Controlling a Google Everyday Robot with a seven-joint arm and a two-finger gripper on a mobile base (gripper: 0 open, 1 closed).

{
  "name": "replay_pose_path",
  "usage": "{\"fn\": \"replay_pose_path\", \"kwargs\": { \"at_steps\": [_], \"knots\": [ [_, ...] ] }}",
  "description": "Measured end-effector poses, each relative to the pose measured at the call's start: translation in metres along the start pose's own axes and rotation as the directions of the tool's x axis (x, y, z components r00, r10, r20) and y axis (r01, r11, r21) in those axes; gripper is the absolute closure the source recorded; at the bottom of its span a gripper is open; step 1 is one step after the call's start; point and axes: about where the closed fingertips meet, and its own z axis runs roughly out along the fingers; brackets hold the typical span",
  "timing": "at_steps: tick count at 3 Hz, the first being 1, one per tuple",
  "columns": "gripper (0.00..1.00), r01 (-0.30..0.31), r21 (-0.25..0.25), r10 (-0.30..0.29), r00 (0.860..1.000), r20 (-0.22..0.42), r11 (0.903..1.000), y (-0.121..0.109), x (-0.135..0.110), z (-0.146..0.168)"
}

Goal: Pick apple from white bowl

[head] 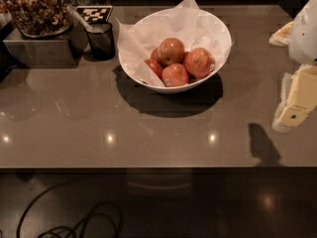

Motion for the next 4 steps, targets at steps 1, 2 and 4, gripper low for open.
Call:
{"fn": "replay_pose_path", "kwargs": {
  "at_steps": [1, 2, 4],
  "knots": [
    [0.00, 0.000, 0.000, 0.000, 1.000, 0.000, 1.0000, 0.000, 0.000, 0.000],
    [0.00, -0.007, 0.027, 0.006, 0.999, 0.045, 0.9996, -0.008, -0.006, -0.005],
    [0.00, 0.008, 0.038, -0.016, 0.975, 0.221, 0.9992, -0.065, -0.060, -0.003]
  ]
}}
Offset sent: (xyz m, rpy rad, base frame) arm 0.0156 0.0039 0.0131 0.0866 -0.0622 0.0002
